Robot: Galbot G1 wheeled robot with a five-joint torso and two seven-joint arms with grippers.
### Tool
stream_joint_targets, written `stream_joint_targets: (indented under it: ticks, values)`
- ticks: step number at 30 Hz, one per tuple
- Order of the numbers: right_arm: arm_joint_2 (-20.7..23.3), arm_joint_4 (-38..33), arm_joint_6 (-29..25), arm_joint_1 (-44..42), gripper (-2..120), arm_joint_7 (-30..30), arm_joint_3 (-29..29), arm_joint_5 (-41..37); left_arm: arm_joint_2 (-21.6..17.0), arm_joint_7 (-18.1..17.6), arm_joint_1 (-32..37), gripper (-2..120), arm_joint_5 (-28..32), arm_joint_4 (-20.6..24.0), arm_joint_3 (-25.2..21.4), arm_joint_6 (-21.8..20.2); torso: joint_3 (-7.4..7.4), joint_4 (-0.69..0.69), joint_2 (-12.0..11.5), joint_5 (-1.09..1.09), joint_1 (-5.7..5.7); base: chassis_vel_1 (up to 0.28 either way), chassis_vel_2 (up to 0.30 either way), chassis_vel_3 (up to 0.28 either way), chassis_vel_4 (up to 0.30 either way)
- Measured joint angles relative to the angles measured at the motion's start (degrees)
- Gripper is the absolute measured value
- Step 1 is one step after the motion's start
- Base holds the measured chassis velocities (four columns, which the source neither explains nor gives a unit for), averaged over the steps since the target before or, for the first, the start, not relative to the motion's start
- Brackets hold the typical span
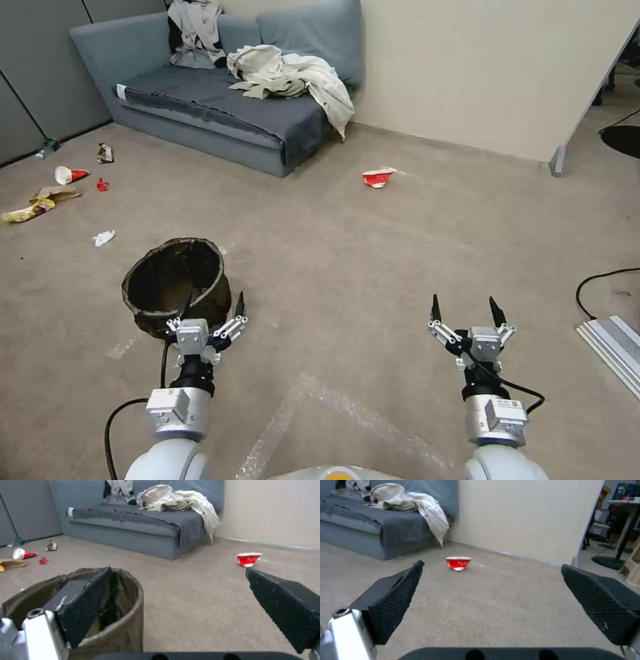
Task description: Pick up the trash can from the floor.
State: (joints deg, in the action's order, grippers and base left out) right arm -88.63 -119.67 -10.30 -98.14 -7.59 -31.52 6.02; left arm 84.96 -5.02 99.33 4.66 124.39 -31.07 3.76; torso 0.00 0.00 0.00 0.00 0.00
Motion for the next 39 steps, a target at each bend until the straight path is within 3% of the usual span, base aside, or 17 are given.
stream_joint_targets:
  ticks: [15, 39]
  values:
    - [0.3, -0.7, 2.1, 0.7, 100, 1.0, -0.3, -0.6, -0.1, 0.2, 0.3, 100, -1.9, 0.7, 0.1, -1.2, 0.0, 0.0, 0.0, 0.0, 0.0, 0.008, 0.007, 0.006, 0.004]
    - [0.6, -0.4, 1.9, 0.1, 100, 0.6, -0.5, -0.7, 0.3, -0.1, 0.8, 100, -2.6, -0.1, 0.1, 1.2, 0.0, 0.02, 0.0, 0.0, 0.0, 0.077, 0.074, 0.074, 0.075]
